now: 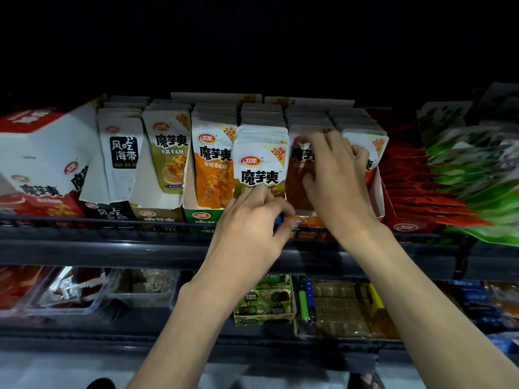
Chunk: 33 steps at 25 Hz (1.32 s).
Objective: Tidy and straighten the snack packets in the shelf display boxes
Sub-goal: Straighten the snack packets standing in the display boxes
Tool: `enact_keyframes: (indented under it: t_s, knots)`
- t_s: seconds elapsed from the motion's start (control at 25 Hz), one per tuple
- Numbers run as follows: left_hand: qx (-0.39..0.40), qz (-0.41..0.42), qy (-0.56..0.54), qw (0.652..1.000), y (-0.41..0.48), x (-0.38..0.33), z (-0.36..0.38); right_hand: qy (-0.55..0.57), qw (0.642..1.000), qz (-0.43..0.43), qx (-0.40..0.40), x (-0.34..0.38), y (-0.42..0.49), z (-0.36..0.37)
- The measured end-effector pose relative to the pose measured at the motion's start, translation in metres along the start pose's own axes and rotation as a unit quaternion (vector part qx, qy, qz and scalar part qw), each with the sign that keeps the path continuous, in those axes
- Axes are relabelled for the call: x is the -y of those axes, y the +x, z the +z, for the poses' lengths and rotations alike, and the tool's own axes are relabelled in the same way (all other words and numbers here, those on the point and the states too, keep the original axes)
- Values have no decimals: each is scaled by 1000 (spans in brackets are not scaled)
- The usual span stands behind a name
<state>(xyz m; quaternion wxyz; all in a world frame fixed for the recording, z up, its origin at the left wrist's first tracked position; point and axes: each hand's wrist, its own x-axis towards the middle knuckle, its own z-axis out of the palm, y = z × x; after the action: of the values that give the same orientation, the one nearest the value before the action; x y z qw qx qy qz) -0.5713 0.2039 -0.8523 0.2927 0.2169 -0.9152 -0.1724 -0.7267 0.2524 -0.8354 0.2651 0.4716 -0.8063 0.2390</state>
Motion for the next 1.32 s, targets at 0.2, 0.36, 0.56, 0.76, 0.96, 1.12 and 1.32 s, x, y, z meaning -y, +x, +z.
enact_keyframes:
  t_s: [0.2,0.36,0.56,0.76,0.96,1.12,1.32]
  knots:
    - [-1,0,-1,1000,0,0,0,7,1000,5,12,2,-1,-3]
    - [4,-3,-6,1000,0,1,-1,31,999,7,-22,5,1,-6]
    - [1,-5,-45,999,-2,5,-1,-47,995,-43,82,9,-1,-19]
    - [9,-3,-50,999,-2,7,-1,-134,925,-38,353,21,7,-41]
    - [10,2,-55,998,-2,8,-2,-134,916,-4,378,27,7,-37]
    - [13,0,-52,999,-2,9,-2,-124,925,-6,359,25,6,-35]
    - [7,0,-73,997,-4,8,-5,-131,936,-16,328,26,5,-40]
